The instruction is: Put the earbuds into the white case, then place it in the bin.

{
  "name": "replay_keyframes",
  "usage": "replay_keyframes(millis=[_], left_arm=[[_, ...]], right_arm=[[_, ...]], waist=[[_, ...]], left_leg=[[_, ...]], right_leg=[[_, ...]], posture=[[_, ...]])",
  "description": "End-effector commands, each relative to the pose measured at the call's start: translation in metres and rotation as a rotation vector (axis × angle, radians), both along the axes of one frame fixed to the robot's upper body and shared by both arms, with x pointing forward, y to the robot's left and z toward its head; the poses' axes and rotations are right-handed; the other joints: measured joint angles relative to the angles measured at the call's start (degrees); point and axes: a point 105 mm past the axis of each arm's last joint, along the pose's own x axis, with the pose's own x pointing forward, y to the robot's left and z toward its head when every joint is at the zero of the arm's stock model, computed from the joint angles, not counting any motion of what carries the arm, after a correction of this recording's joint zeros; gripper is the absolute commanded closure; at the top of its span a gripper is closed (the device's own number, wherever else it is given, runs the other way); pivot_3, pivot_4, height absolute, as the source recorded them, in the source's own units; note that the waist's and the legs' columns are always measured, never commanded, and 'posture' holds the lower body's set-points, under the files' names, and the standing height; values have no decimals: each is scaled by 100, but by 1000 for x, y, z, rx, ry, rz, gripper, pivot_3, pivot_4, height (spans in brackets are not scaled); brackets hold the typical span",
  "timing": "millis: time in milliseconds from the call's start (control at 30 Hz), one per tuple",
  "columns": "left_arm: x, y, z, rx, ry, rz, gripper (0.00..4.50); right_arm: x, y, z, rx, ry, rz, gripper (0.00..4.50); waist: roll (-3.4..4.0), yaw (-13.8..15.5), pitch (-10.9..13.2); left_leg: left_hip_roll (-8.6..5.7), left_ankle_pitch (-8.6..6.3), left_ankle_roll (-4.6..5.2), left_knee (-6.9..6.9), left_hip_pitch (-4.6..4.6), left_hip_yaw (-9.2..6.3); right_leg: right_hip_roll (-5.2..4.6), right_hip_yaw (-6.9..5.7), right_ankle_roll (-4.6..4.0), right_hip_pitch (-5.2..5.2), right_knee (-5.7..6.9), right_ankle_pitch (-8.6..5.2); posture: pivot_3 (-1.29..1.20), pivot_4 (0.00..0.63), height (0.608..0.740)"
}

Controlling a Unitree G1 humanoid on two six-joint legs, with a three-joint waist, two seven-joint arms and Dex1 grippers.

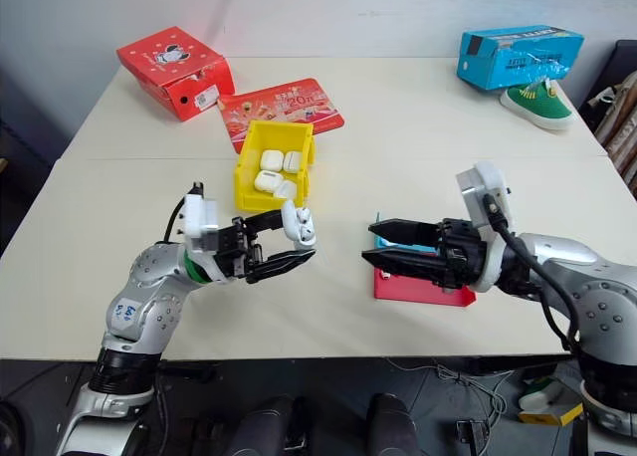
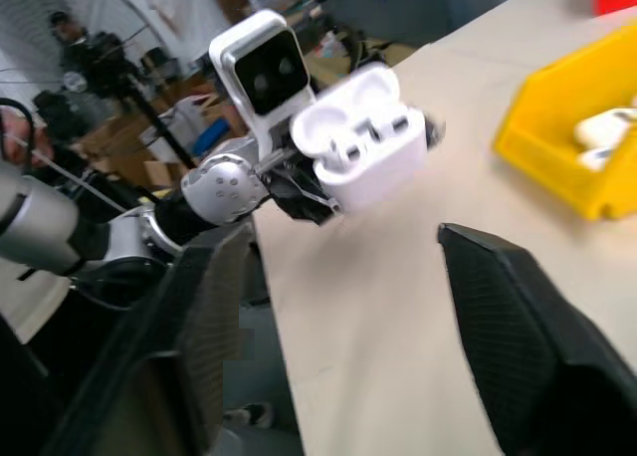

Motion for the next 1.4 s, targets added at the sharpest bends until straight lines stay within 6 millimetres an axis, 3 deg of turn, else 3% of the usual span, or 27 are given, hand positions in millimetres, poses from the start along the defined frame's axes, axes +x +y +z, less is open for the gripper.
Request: replay_keyframes(millis=[33, 167, 467, 700, 1033, 1133, 1200, 1300, 1400], left_arm=[[2, -9, -6, 162, -49, 16, 1722], [2, -20, -16, 258, -57, -5, 1722], [1, -27, -19, 310, -32, -31, 1722], [1, -25, -16, 303, -30, -17, 1722], [0, -20, -12, 268, -51, 8, 1722], [-1, -18, -10, 243, -53, 14, 1722], [-2, -10, -10, 233, -40, 33, 1722], [-1, 9, -3, 153, 23, 92, 1722], [-9, 25, 7, 71, 96, 72, 1722]], right_arm=[[-3, 13, 8, -89, -170, 17, 3073], [-1, 36, 3, -147, -238, 66, 4474], [12, 71, -14, -245, -318, 65, 4474], [22, 74, -26, -360, -349, 22, 4474], [16, 38, -36, -437, -306, 15, 4474], [14, 31, -33, -390, -308, -13, 4474], [16, 19, -18, -225, -295, -101, 4474], [10, -24, -18, -142, -283, -246, 3898], [8, -66, -17, -130, -388, -454, 2859]], waist=[[0, -6, 0], [0, -11, 0], [0, -7, 0], [0, -4, 0], [-2, 1, 1], [-4, 3, 2], [-7, 8, 2], [-9, 47, 3], [-11, 118, 4]], left_leg=[[0, 0, -1, -1, 0, 0], [1, 0, -3, -4, 1, 2], [0, 1, -6, 0, -2, 0], [-1, 2, -6, -1, -2, -1], [-1, 1, -4, -1, -2, -1], [0, 1, -5, -1, -1, -2], [0, 1, -5, -1, -1, -1], [0, 1, -5, -4, -1, -3], [-2, 0, -3, -6, -1, -5]], right_leg=[[0, 0, 0, 0, 0, 0], [0, 1, 0, -3, 0, 0], [0, -1, 0, -4, 2, 0], [0, -3, 0, -3, 2, 0], [1, -3, 0, -2, 1, 0], [1, -3, 0, -1, 1, 0], [0, -3, 0, 0, 1, 0], [0, -4, 0, 1, 1, 0], [2, -5, 0, 4, -4, 0]], posture=[[0, 150, 740], [0, 150, 740], [0, 150, 740], [0, 150, 740], [0, 150, 740], [0, 150, 740], [0, 150, 740], [0, 150, 740], [0, 150, 740]])
